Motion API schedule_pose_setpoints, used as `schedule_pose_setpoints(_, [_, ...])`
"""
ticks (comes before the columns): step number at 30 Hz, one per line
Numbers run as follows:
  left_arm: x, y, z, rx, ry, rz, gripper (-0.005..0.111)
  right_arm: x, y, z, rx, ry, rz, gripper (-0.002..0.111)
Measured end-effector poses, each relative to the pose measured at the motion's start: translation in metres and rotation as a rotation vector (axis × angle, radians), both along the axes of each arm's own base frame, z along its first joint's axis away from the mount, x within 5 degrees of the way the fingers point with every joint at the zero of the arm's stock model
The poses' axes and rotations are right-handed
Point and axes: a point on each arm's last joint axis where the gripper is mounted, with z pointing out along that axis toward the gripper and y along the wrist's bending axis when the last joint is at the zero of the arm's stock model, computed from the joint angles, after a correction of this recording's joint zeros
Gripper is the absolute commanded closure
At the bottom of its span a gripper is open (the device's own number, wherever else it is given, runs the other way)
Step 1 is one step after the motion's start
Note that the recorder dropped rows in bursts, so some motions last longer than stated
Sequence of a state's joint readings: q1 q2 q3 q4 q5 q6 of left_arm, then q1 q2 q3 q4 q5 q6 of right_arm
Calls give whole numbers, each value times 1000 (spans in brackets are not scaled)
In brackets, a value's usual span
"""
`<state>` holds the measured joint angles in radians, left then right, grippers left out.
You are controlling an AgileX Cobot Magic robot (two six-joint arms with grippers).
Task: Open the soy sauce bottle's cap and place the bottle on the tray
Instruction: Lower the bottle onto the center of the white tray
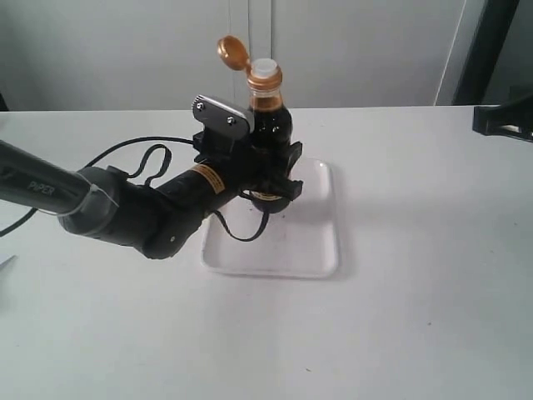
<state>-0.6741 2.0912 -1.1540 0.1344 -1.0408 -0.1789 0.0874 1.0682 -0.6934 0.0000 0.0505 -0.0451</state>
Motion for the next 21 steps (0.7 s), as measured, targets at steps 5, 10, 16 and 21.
schedule_pose_setpoints(5, [3, -2, -13, 31, 37, 5, 107, 0, 0, 0, 0, 0, 0, 108])
schedule_pose_setpoints(10, [4, -2, -17, 26, 39, 9, 107, 0, 0, 0, 0, -3, 0, 108])
schedule_pose_setpoints(16, [5, -3, -19, 16, 31, 11, 80, 0, 0, 1, 4, -6, -1, 108])
schedule_pose_setpoints(21, [5, -3, -19, 27, 15, 11, 34, 0, 0, 1, 41, -3, -14, 108])
